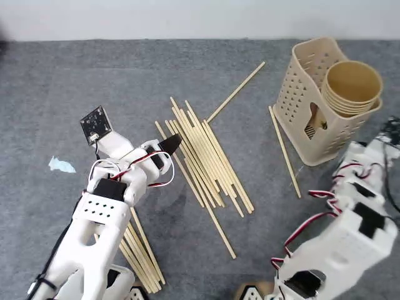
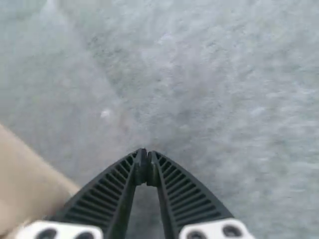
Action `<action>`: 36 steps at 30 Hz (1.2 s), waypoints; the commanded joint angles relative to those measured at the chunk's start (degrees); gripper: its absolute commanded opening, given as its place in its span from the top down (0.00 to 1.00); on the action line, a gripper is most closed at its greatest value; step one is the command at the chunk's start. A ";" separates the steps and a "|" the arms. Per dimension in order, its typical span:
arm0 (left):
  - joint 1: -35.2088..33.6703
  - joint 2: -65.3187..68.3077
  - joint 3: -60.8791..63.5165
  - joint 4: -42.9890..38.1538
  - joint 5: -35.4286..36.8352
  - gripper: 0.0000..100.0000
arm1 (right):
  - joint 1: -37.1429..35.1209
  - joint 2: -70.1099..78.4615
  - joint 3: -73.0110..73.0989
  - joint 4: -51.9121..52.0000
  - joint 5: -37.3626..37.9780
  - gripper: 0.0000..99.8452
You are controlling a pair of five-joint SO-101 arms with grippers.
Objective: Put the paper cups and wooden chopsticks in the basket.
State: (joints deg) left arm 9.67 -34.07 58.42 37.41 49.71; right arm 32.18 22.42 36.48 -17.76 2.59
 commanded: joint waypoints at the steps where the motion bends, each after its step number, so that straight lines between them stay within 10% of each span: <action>1: -0.35 -1.49 -0.31 -1.14 -0.53 0.70 | -2.86 0.22 -2.99 -1.80 -0.70 0.99; 36: -0.35 -1.49 -0.31 -1.14 -0.53 0.70 | -9.10 -6.11 4.31 -1.80 -0.97 0.99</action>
State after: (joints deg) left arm 9.67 -34.07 58.42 37.41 49.71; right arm 25.41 21.63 40.88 -18.64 2.42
